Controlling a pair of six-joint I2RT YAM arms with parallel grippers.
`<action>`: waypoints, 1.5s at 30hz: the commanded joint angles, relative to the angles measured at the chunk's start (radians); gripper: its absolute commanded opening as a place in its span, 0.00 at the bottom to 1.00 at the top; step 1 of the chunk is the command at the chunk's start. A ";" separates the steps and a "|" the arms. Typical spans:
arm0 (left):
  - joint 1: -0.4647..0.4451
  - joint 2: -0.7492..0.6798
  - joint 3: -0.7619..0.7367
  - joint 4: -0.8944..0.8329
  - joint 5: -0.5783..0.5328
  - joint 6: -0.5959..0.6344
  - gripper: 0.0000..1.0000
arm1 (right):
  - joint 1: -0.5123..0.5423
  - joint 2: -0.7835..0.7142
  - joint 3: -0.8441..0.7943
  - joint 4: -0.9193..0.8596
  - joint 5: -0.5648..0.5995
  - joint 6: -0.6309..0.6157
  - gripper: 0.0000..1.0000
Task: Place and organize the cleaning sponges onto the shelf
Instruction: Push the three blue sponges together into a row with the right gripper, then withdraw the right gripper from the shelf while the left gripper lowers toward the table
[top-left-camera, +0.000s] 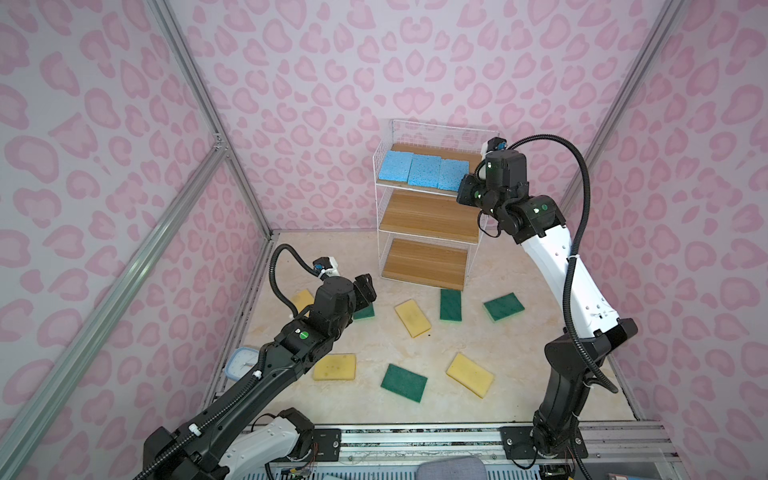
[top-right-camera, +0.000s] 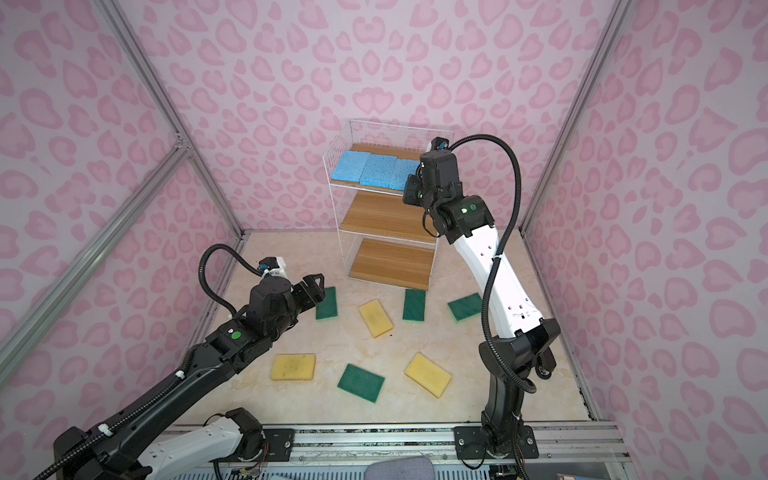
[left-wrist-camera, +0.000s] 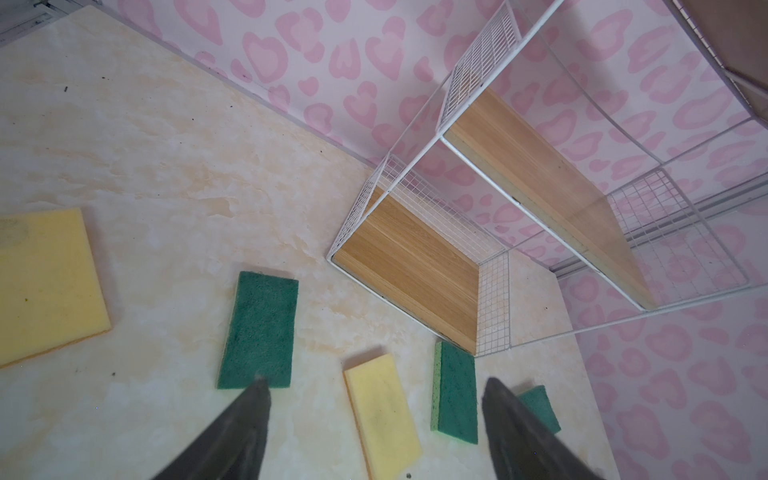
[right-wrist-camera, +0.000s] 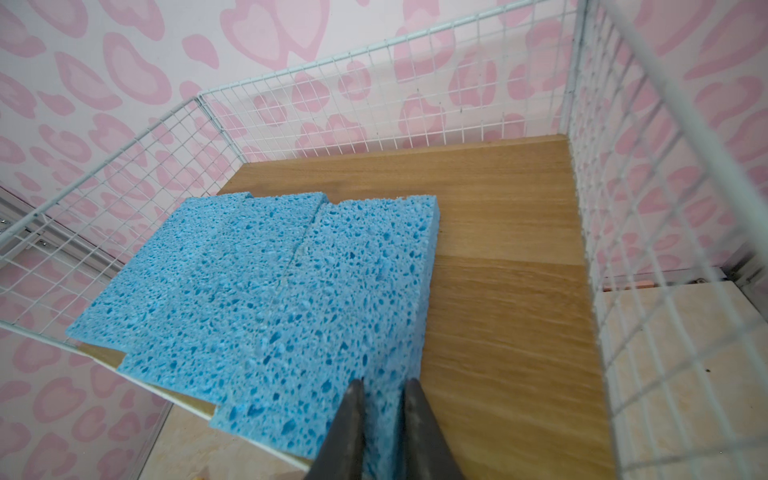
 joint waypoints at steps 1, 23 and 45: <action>0.002 -0.004 0.010 -0.006 -0.013 0.005 0.82 | 0.003 -0.010 -0.029 0.017 -0.018 0.003 0.31; 0.126 0.017 0.030 -0.089 0.089 0.098 0.98 | 0.004 -0.236 -0.243 0.133 -0.100 -0.041 0.72; 0.406 0.201 -0.034 -0.201 0.152 0.057 0.80 | -0.009 -0.722 -1.212 0.515 -0.337 0.044 0.75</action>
